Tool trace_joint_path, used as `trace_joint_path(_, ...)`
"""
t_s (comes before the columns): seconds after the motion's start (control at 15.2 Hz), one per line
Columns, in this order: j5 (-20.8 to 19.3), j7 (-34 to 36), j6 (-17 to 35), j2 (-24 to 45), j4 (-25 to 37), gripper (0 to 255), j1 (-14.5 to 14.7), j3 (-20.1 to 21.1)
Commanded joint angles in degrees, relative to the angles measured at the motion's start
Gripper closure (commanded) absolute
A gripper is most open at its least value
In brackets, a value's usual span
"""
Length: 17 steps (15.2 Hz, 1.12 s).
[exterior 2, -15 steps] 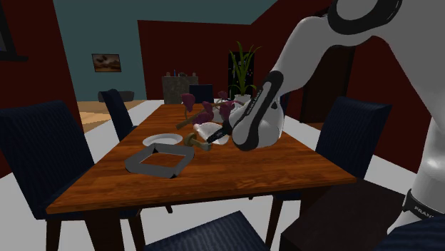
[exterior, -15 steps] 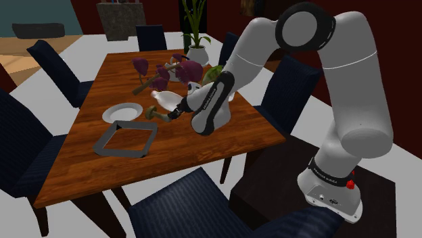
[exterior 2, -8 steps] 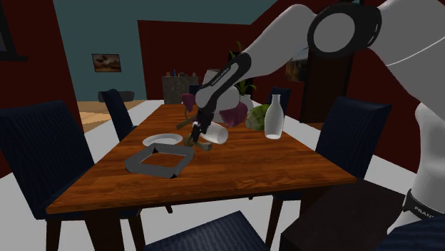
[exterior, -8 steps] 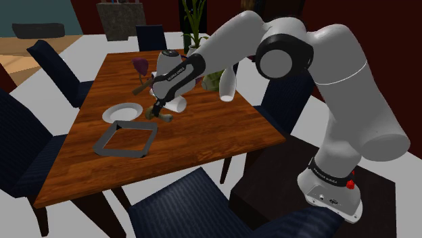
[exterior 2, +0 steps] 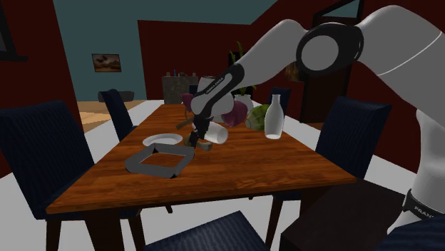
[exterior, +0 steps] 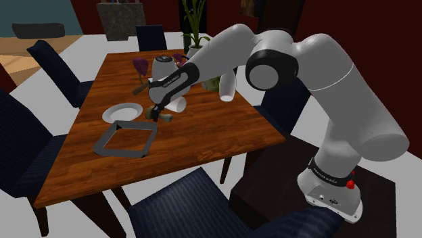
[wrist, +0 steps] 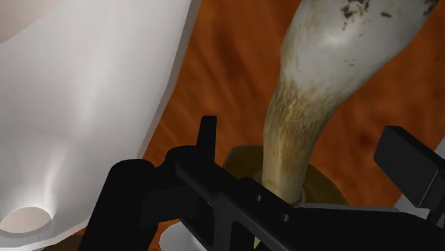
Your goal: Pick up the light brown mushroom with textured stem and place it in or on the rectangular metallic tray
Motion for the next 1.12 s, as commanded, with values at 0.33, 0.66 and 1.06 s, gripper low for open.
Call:
trace_joint_path(0.33, 0.03, -0.06, -0.03, 0.38, 0.21, 0, -0.22, 0.04)
trace_joint_path(0.66, -0.02, 0.0, -0.29, 0.39, 0.49, 255, -0.24, 0.01)
trace_joint_path(1.06, 0.03, -0.06, -0.03, 0.38, 0.21, 255, -0.22, 0.05)
